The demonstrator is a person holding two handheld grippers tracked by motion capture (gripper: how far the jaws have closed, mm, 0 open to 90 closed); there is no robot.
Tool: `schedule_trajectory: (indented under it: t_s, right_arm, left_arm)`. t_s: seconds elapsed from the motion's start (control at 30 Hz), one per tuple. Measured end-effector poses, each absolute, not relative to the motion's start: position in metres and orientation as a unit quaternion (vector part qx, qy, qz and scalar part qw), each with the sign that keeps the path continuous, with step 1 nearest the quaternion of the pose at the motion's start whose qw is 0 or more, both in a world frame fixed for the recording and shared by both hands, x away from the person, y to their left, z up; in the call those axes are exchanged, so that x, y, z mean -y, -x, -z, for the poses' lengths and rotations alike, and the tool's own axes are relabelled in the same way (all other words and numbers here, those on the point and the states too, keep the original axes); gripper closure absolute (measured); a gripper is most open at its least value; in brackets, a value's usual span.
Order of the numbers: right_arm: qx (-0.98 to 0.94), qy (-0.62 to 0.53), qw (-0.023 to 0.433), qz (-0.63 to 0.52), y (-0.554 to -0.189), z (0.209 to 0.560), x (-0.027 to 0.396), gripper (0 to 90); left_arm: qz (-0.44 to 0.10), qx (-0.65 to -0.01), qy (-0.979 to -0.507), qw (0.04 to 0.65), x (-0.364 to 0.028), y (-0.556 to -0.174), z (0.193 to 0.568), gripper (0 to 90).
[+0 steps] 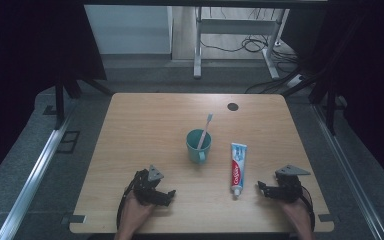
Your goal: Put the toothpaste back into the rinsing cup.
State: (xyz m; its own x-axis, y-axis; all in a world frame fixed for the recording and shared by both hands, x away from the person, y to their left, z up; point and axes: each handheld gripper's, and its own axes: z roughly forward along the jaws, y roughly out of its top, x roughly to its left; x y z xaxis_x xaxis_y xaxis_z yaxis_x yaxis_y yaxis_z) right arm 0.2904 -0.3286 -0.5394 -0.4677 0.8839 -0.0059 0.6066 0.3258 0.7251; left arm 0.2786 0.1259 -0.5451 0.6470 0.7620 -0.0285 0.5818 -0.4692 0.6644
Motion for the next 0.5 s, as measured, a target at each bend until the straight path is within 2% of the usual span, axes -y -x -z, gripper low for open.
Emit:
schedule_trajectory:
  t_s: [0.5]
  right_arm:
    - [-0.792,-0.460,0.178,-0.361,-0.284,0.520,0.319,12.0]
  left_arm:
    - [-0.137,-0.396,-0.847,0.327,-0.126,-0.279,0.545,0.0]
